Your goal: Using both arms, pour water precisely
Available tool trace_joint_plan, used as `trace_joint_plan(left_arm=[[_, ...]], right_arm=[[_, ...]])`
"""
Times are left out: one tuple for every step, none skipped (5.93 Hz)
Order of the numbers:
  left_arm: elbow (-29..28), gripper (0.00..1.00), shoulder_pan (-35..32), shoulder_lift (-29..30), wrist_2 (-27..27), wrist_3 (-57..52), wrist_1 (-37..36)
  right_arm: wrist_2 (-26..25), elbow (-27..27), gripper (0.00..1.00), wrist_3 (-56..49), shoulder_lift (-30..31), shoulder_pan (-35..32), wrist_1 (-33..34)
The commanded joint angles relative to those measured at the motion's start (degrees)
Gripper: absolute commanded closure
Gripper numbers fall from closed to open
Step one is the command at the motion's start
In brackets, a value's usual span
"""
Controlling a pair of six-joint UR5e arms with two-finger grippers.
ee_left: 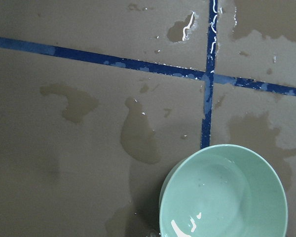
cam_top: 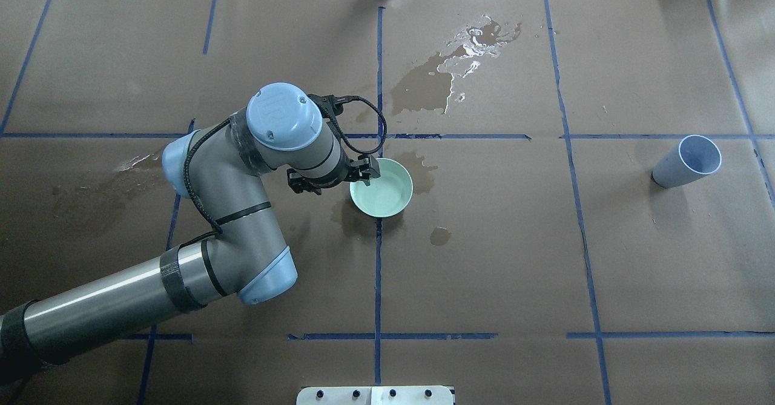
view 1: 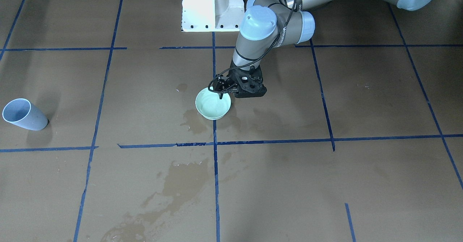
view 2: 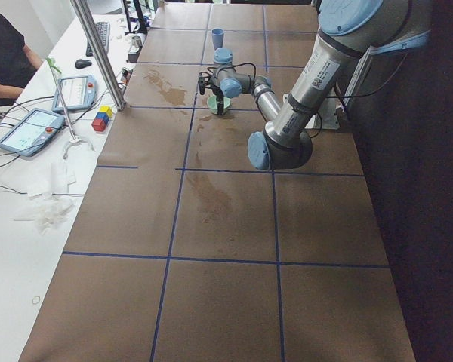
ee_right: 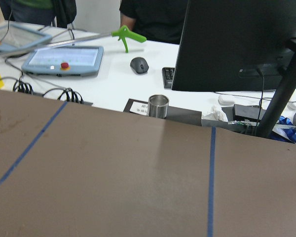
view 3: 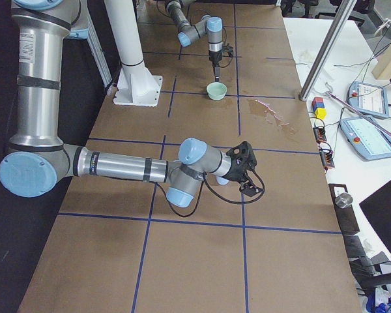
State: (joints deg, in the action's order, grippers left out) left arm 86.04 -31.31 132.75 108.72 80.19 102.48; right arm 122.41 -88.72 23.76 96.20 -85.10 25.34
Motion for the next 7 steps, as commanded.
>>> trace_joint_plan(left_arm=[[-2.54, 0.15, 0.02, 1.89, 0.00, 1.45, 0.09], [-3.06, 0.33, 0.46, 1.99, 0.00, 1.28, 0.17], [-3.24, 0.46, 0.46, 1.81, 0.00, 0.93, 0.26], [-3.59, 0.46, 0.90, 1.81, 0.00, 0.84, 0.26], [-3.59, 0.46, 0.90, 1.72, 0.00, 0.84, 0.26], [-3.59, 0.46, 1.16, 1.64, 0.00, 0.84, 0.35], [-3.68, 0.46, 1.16, 1.63, 0.00, 0.75, 0.35]], right_arm=[[19.80, 0.13, 0.00, -3.72, 0.74, -8.90, 9.43], [26.76, 0.30, 0.00, -4.33, 1.96, -9.98, 11.21], [26.40, 0.74, 0.00, -10.08, 3.28, -9.99, 12.09], [26.22, 0.74, 0.00, -17.18, 3.38, -9.99, 19.33], [26.22, 0.66, 0.00, -24.56, 3.29, -10.17, 26.97], [25.61, 0.57, 0.00, -27.07, 2.86, -9.82, 34.09], [20.38, 0.39, 0.00, -32.32, 2.85, -9.04, 37.82]])
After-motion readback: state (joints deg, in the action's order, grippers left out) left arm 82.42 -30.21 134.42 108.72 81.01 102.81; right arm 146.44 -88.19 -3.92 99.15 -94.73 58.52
